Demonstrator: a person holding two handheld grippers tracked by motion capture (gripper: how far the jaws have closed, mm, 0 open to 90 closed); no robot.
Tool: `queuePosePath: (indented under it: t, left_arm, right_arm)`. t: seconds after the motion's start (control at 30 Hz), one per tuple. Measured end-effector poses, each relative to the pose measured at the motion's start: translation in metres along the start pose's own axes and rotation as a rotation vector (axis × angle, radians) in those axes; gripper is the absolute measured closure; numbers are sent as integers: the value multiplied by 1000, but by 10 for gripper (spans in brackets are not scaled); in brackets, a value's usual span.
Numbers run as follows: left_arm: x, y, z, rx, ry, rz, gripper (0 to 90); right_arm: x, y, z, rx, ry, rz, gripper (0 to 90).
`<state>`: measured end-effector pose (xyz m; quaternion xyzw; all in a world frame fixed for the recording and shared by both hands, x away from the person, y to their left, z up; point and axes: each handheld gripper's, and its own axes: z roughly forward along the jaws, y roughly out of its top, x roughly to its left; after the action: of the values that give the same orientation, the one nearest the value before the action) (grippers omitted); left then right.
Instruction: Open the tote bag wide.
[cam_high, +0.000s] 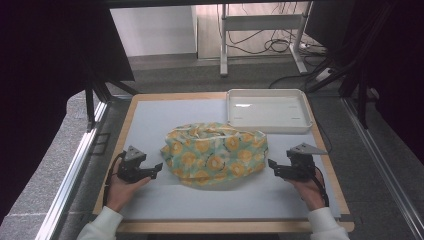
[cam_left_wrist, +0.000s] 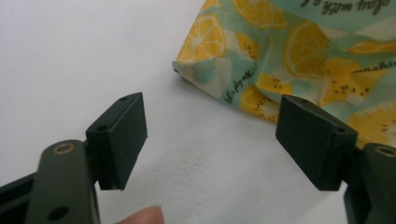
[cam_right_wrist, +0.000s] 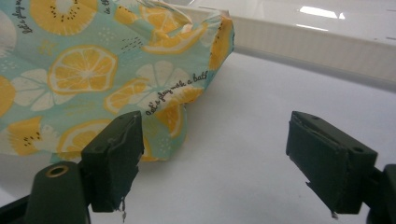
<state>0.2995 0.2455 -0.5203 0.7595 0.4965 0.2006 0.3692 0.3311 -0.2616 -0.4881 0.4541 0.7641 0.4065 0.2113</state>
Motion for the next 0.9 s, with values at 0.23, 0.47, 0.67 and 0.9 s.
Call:
queuePosePath:
  t: [0.23,0.47,0.67,0.9]
  left_arm:
    - [-1,6,0,-2,3,9,262]
    - [-1,7,-3,-6,4,8,273]
    - [-2,7,-2,16,16,3,288]
    - [-13,5,-6,16,12,19,289]
  right_arm:
    - [3,-1,-6,-34,21,-25,223]
    - [4,0,-3,-18,23,-39,239]
    - [2,-1,-4,-17,30,-33,261]
    - [11,-2,-3,-11,47,-63,277]
